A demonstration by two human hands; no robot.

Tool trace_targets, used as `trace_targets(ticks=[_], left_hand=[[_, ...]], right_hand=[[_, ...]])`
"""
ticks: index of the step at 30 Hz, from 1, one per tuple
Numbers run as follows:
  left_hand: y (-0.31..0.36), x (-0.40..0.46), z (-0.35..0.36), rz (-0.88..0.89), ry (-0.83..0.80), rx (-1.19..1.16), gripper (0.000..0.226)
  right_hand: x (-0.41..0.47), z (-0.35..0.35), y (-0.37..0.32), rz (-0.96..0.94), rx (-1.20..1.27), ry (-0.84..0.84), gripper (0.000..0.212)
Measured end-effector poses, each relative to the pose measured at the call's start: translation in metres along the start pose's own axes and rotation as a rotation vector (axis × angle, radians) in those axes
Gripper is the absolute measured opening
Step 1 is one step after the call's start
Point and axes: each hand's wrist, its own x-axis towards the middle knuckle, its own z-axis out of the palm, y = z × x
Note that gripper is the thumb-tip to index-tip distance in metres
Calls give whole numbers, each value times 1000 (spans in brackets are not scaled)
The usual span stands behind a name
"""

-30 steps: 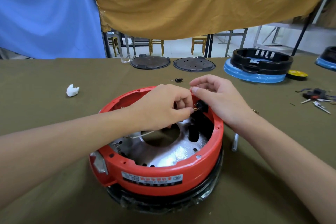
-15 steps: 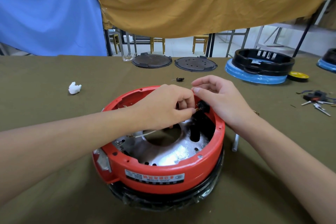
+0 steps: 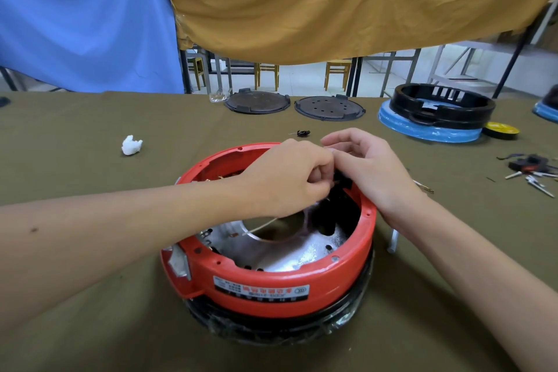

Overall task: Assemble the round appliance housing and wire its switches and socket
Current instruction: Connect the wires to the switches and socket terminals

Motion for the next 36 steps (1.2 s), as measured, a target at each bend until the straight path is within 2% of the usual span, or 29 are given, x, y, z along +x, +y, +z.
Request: trace_targets(ticks=[5, 9, 16, 23, 29, 31, 36], left_hand=[[-6, -4, -9, -117, -72, -87, 10], [-14, -10, -19, -258, -161, -252, 5], [-6, -2, -5, -216, -55, -249, 9], [-5, 0, -2, -146, -39, -202, 12], [-12, -7, -16, -219, -142, -96, 11], [-13, -9, -20, -268, -141, -142, 16], [-3, -5, -14, -282, -110, -285, 7]], right_hand=[[0, -1, 1, -4, -11, -4, 12], [0, 0, 2, -3, -9, -1, 11], [-1, 2, 1, -7, -3, 2, 12], [-1, 5, -2, 4, 10, -2, 14], [-3, 2, -2, -8, -26, -6, 13], [-3, 2, -2, -8, -31, -6, 13], [-3, 3, -2, -3, -17, 2, 13]])
